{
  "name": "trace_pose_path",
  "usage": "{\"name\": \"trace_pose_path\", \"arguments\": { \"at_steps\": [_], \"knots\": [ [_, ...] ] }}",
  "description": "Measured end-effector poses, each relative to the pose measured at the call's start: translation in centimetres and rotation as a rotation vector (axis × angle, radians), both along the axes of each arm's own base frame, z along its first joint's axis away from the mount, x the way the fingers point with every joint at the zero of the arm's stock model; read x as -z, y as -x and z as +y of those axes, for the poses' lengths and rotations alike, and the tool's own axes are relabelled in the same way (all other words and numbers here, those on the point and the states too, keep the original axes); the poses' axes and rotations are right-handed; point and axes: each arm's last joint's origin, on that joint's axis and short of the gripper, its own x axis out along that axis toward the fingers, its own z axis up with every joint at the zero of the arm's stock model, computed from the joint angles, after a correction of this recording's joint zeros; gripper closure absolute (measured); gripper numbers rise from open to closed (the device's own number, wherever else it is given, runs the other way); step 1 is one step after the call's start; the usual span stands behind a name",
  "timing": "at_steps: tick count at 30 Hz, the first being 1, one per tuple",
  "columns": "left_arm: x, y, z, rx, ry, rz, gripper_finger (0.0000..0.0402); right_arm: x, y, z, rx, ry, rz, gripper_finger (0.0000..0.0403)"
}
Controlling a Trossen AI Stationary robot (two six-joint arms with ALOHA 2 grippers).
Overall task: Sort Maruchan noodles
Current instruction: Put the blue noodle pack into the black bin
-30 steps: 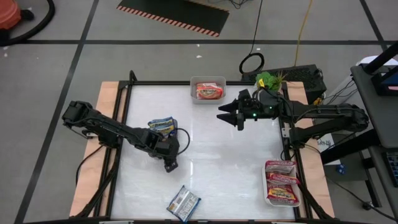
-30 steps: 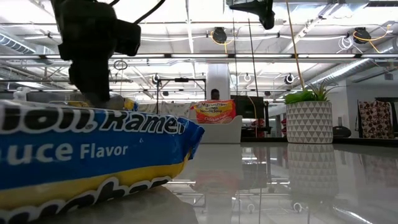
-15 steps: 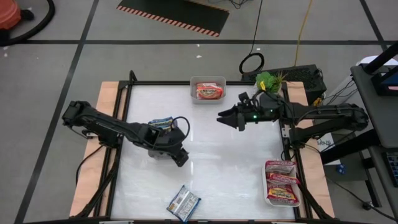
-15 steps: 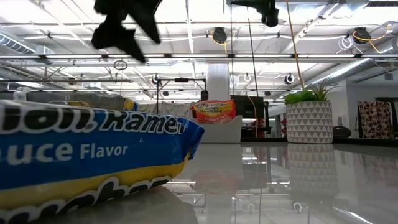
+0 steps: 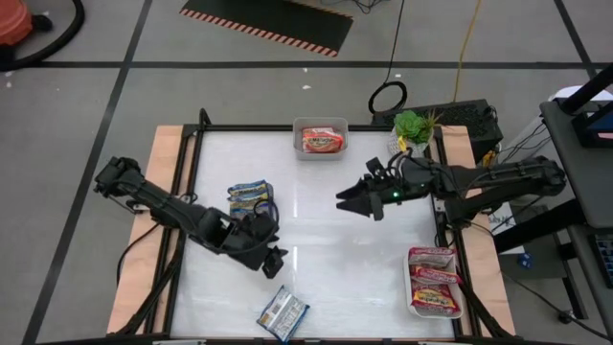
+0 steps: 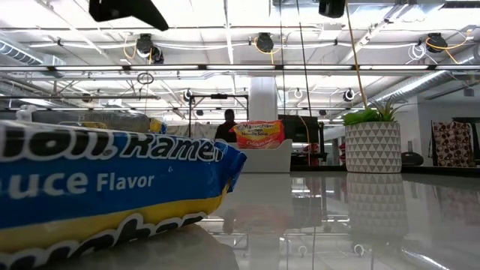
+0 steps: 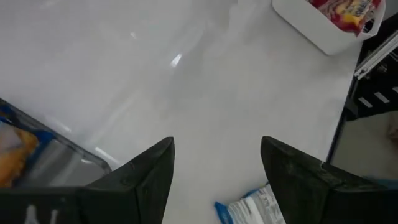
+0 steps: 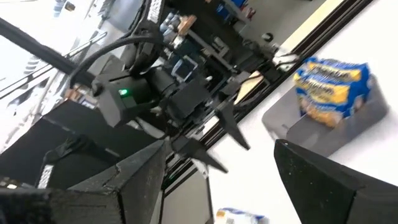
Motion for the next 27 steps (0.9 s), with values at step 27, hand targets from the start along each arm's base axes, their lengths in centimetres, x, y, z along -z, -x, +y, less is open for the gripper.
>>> {"name": "trace_pose_path", "arguments": {
  "at_steps": [27],
  "knots": [
    [7.5, -1.0, -15.0, 0.045, 0.356, 0.252, 0.0158, 0.5, 1.8, 6.5, -0.434, -0.038, 0.074, 0.0112]
  ]
}}
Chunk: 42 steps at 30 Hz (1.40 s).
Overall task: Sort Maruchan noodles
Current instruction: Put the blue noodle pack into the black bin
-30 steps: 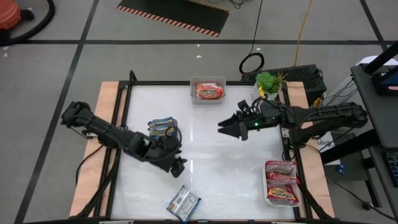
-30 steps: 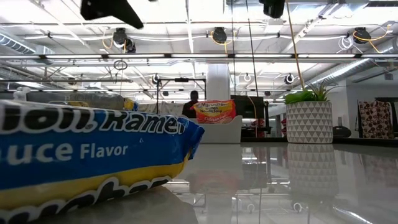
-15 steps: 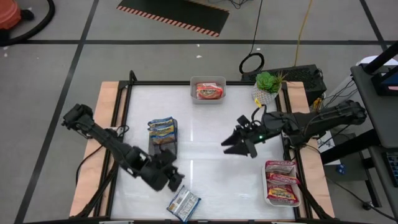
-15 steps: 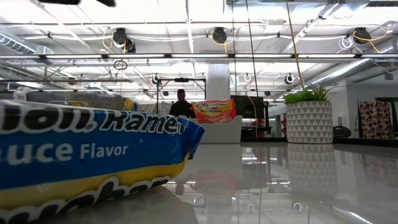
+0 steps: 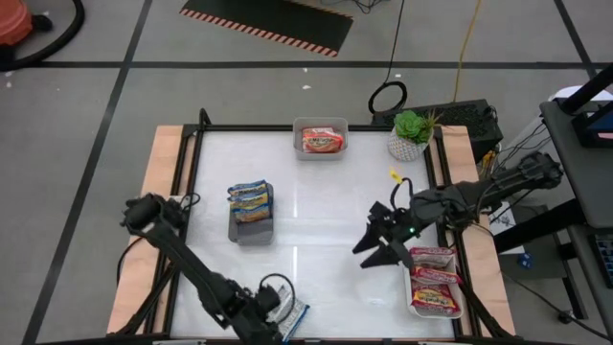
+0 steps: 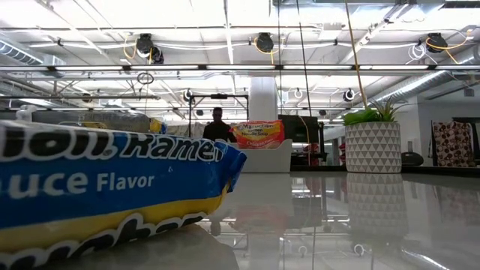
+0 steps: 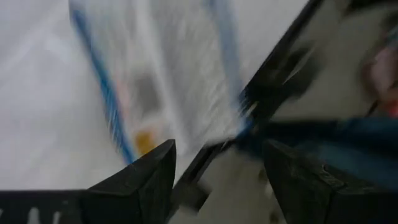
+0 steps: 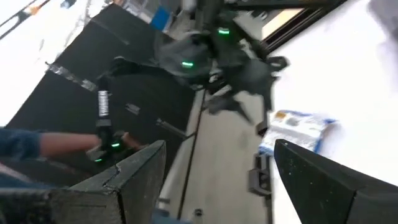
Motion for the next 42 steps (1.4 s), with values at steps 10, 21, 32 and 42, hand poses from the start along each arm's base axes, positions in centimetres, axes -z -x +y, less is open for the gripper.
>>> {"name": "trace_pose_path", "arguments": {
  "at_steps": [10, 21, 32, 42],
  "knots": [
    [2.8, 0.3, -0.3, -0.097, 0.098, 0.276, 0.0158, 0.2, 0.9, 1.9, 0.026, 0.068, -0.005, 0.0112],
    [3.3, 1.8, -0.9, -0.102, 0.028, 0.278, 0.0158, 0.4, 0.8, 1.6, 0.047, 0.111, -0.014, 0.0112],
    [3.4, 2.8, -1.7, 0.271, -0.227, 0.11, 0.0158, 0.4, 1.2, 2.4, 0.009, 0.106, -0.008, 0.0112],
    [3.5, 4.2, -2.8, 0.303, -0.383, -0.026, 0.0158, 0.4, 1.4, 2.9, -0.052, 0.086, 0.0, 0.0112]
  ]
}}
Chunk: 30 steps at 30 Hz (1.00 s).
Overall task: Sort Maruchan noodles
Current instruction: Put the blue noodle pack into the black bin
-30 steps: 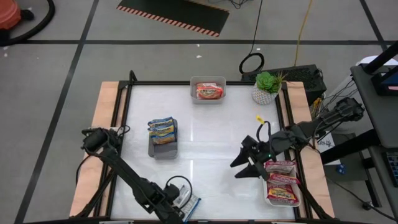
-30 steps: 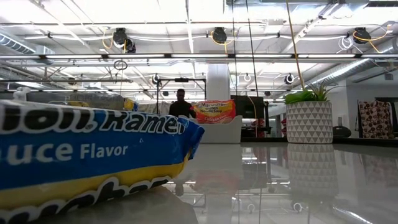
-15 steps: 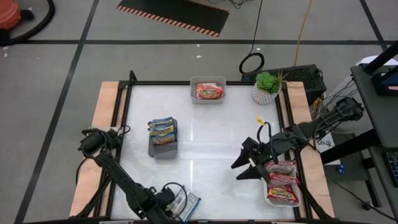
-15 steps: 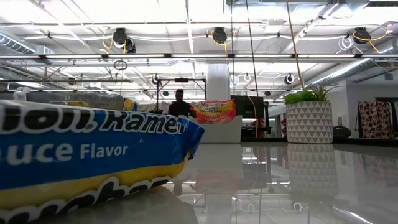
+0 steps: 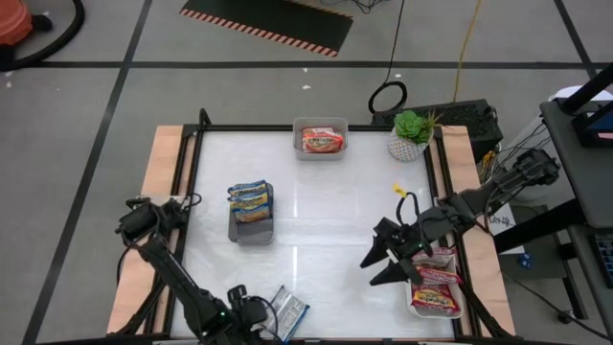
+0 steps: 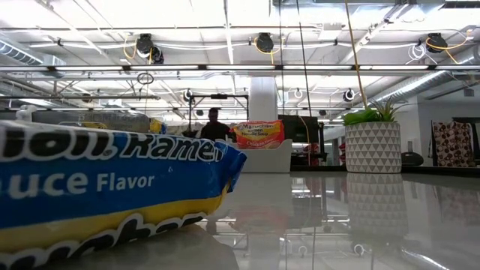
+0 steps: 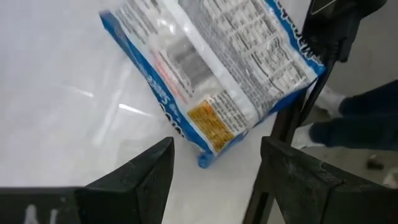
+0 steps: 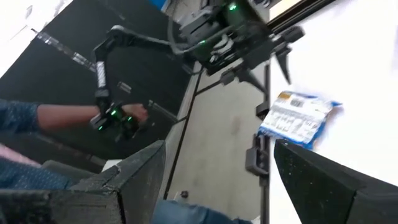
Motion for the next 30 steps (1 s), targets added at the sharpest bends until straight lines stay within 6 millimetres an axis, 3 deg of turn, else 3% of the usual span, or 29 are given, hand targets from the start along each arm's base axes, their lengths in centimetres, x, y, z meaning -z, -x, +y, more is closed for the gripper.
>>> {"name": "trace_pose_path", "arguments": {
  "at_steps": [10, 26, 30],
  "knots": [
    [3.0, 1.6, -0.5, -0.004, 0.11, 0.026, 0.0158, 0.0, 0.7, 1.2, -0.054, -0.023, 0.016, 0.0112],
    [4.1, 0.1, 1.2, -0.031, 0.132, -0.005, 0.0158, -0.1, 0.9, 1.3, -0.087, -0.024, 0.014, 0.0112],
    [4.1, -0.3, 1.4, 0.013, 0.113, -0.017, 0.0187, -0.2, 1.1, 1.2, -0.087, -0.026, 0.01, 0.0112]
  ]
}}
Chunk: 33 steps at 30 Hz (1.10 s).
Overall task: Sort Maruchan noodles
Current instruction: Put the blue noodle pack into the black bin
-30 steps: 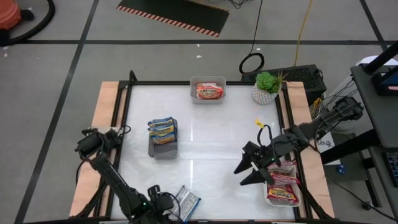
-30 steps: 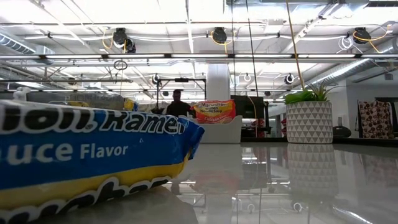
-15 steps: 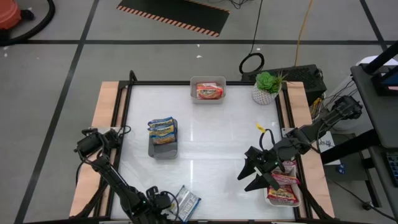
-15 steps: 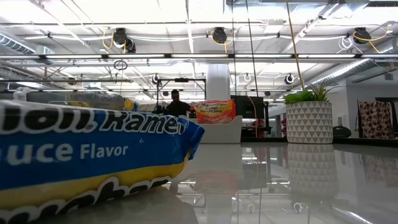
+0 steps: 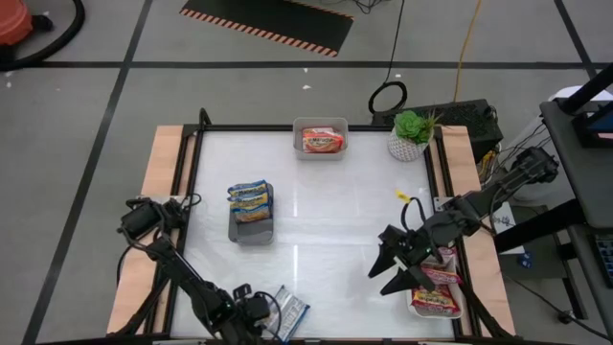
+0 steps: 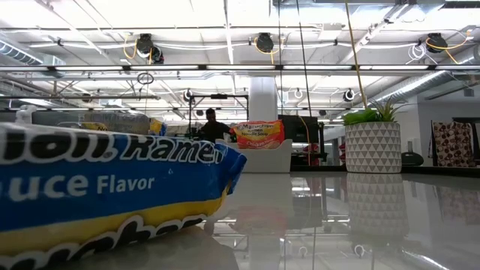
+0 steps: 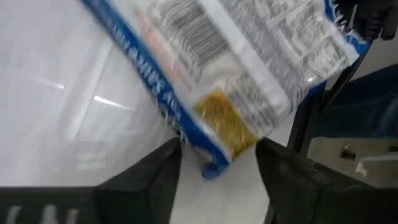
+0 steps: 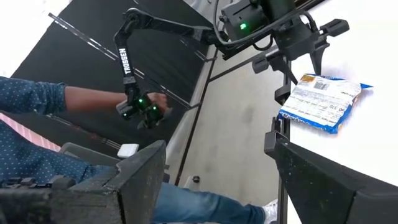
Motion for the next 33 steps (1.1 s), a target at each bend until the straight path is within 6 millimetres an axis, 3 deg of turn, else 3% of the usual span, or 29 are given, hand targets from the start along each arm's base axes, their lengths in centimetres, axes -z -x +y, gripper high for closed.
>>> {"name": "trace_pose_path", "arguments": {
  "at_steps": [8, 11, 17, 22, 27, 33],
  "knots": [
    [0.0, -1.5, 0.8, 0.066, 0.012, -0.019, 0.0344, -0.5, 0.9, -0.6, 0.001, 0.004, -0.011, 0.0112],
    [0.0, -1.9, 1.1, 0.066, 0.013, -0.022, 0.0386, -0.7, 1.3, -0.9, 0.006, 0.009, -0.01, 0.0112],
    [-0.4, -3.3, 1.7, 0.027, 0.066, -0.06, 0.0391, -1.2, 2.0, -1.4, 0.027, 0.014, -0.035, 0.0112],
    [-2.2, -5.2, 1.9, -0.028, 0.128, -0.098, 0.0391, -1.5, 2.3, -1.6, 0.06, 0.031, -0.058, 0.0112],
    [-5.1, -8.2, 3.1, -0.171, 0.233, -0.154, 0.0391, -1.5, 2.3, -1.7, 0.105, 0.049, -0.07, 0.0112],
    [-10.1, -12.3, 4.9, -0.232, 0.352, -0.33, 0.0391, -2.4, 2.8, -0.9, 0.117, 0.076, -0.181, 0.0112]
  ]
}}
